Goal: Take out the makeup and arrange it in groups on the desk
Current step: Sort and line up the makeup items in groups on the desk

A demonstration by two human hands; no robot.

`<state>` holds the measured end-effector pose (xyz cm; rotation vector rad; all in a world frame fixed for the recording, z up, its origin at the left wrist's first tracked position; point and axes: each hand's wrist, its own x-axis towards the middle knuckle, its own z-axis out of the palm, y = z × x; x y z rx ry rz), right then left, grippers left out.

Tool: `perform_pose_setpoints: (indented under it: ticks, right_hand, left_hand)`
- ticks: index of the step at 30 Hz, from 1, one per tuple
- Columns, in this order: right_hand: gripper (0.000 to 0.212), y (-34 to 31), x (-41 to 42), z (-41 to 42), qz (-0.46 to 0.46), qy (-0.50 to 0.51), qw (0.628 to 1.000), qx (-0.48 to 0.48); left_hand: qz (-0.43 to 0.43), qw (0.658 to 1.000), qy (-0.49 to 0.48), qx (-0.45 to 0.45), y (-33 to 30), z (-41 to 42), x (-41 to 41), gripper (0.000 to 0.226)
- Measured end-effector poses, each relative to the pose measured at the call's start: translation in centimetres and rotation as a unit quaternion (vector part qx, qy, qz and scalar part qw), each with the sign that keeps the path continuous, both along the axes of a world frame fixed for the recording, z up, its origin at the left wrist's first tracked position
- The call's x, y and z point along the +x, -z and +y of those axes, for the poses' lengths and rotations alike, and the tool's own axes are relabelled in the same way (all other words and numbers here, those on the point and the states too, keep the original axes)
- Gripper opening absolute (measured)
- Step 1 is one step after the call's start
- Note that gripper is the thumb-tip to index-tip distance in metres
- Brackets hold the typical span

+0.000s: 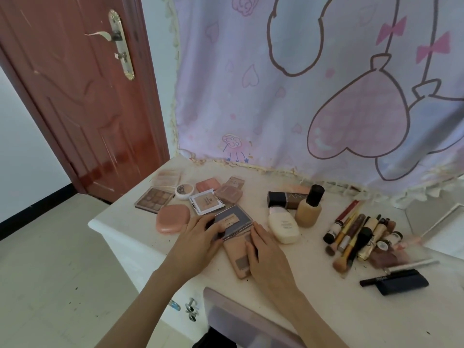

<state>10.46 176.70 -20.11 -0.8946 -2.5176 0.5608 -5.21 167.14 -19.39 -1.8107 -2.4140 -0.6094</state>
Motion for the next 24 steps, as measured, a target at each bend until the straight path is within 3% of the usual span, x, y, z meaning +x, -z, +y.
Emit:
perform_pose_setpoints:
  ticks: [6,11,17,21,24]
  right_hand:
    - [0.066,-0.1,0.2,0.1,0.001,-0.010,1.000,0.000]
    - [0.045,-0.1,0.5,0.1,0.020,-0.006,1.000,-0.006]
    - [0.054,-0.3,0.5,-0.2,0.014,-0.010,1.000,-0.009]
    - [0.046,-0.2,0.5,-0.2,0.016,-0.006,1.000,-0.005]
    - [0.043,-0.2,0.7,-0.1,0.017,-0.009,1.000,-0.004]
  left_hand:
    - [-0.004,0.999,-0.015,-0.029,-0.7,-0.5,0.2,0.034]
    - [-0.007,0.998,-0.005,-0.063,-1.8,0.1,0.2,0.038]
    - [-0.078,0.990,-0.021,-0.119,-2.1,-0.5,-0.1,0.069]
    - [-0.060,0.992,-0.036,-0.103,-1.9,-0.9,0.4,0.083]
    - [-0.120,0.989,-0.039,-0.081,-1.9,-1.0,0.8,0.081]
